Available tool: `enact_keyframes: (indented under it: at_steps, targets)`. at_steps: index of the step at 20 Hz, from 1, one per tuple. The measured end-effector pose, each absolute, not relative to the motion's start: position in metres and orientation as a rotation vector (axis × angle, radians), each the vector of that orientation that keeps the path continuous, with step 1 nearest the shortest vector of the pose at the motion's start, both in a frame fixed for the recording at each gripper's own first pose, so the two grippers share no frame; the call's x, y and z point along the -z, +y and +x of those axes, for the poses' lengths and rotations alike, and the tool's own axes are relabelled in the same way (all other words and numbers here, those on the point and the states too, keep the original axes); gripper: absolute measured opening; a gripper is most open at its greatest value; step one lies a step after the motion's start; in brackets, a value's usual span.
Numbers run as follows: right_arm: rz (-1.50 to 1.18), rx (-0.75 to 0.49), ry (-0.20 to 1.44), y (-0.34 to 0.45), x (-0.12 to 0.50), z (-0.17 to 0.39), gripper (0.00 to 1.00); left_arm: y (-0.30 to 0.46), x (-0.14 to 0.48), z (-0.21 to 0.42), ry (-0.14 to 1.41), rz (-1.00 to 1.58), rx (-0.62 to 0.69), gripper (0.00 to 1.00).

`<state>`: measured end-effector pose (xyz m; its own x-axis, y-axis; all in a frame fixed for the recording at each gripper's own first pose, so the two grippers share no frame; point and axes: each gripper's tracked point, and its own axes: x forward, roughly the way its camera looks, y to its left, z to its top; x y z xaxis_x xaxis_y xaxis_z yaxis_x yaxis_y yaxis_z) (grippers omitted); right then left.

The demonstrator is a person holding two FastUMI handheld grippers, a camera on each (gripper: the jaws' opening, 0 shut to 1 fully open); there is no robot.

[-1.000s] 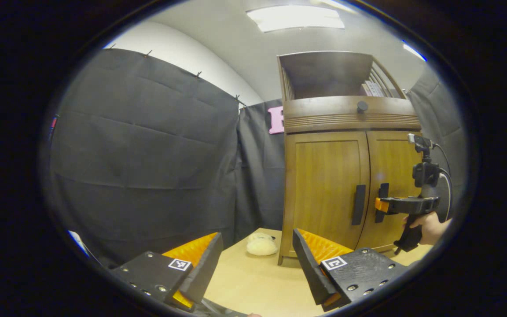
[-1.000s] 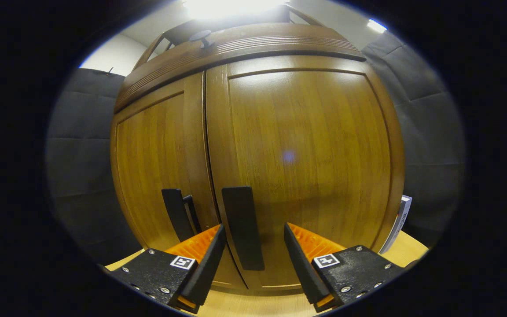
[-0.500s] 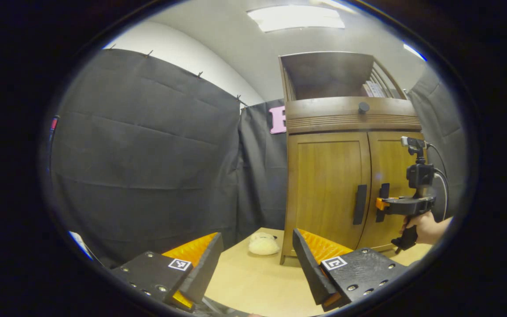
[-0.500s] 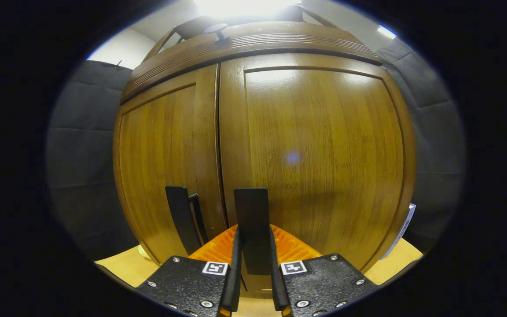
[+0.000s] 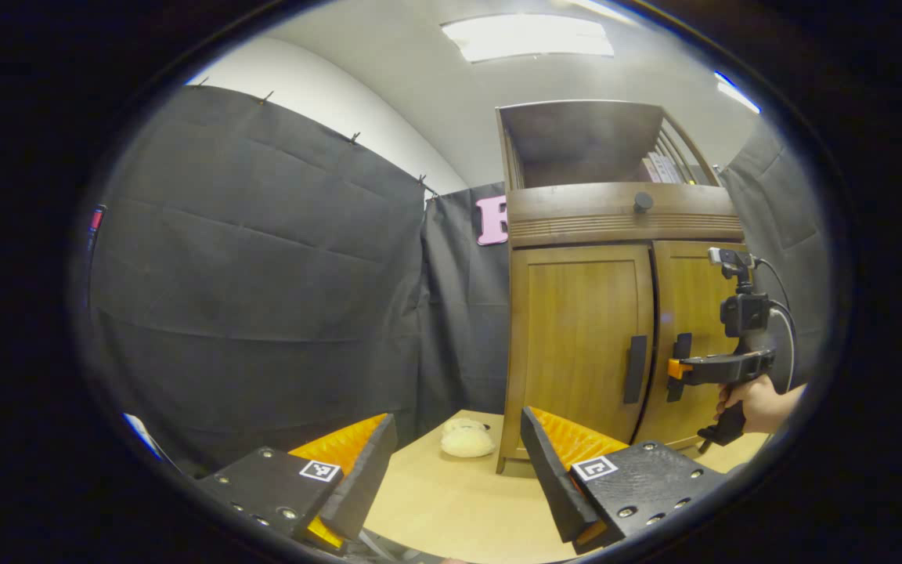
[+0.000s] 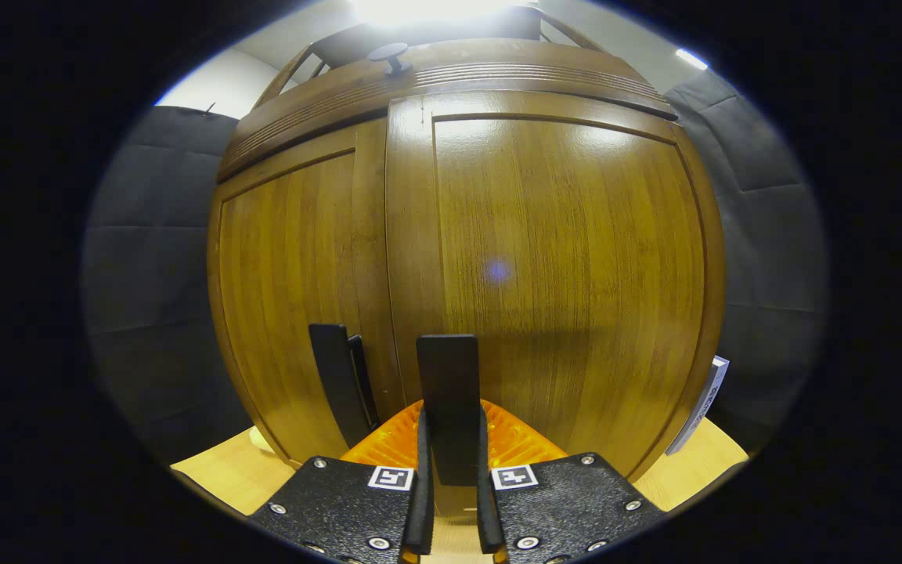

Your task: Open the right door of the double-door shoe cabinet with the right hand, and open the left door with the left hand.

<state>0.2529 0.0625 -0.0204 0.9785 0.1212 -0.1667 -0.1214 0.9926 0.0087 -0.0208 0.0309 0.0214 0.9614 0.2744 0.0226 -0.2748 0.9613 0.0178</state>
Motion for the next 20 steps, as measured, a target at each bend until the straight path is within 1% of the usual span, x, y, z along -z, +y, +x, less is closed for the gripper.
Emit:
enact_keyframes:
  at_steps: [1, 2, 3, 5, 11, 12, 15, 16, 19, 20]
  targets:
    - [-0.001, -0.123, 0.167, 0.062, 0.02, 0.249, 0.22, 0.029, -0.022, -0.02, -0.021, 0.019, -0.265, 0.91]
    - [0.0, -0.122, 0.165, 0.061, 0.019, 0.245, 0.22, 0.029, -0.022, -0.02, -0.024, 0.021, -0.254, 0.96]
    - [0.0, -0.121, 0.166, 0.06, 0.019, 0.24, 0.21, 0.028, -0.022, -0.019, -0.029, 0.024, -0.244, 0.96]
    - [0.002, -0.119, 0.167, 0.057, 0.018, 0.232, 0.24, 0.027, -0.023, -0.018, -0.038, 0.025, -0.222, 0.96]
    - [-0.001, -0.114, 0.173, 0.049, 0.016, 0.209, 0.24, 0.024, -0.025, -0.013, -0.064, 0.032, -0.172, 0.96]
    - [-0.002, -0.113, 0.174, 0.047, 0.016, 0.205, 0.22, 0.024, -0.026, -0.013, -0.067, 0.031, -0.167, 0.96]
    - [-0.002, -0.111, 0.173, 0.042, 0.014, 0.19, 0.24, 0.021, -0.024, -0.011, -0.076, 0.029, -0.144, 0.96]
    - [-0.003, -0.109, 0.172, 0.041, 0.012, 0.184, 0.21, 0.02, -0.024, -0.01, -0.079, 0.029, -0.134, 0.96]
    - [0.001, -0.101, 0.171, 0.032, 0.01, 0.17, 0.22, 0.018, -0.024, -0.011, -0.085, 0.03, -0.108, 0.96]
    - [0.001, -0.098, 0.17, 0.029, 0.009, 0.164, 0.21, 0.017, -0.024, -0.01, -0.086, 0.029, -0.098, 0.96]
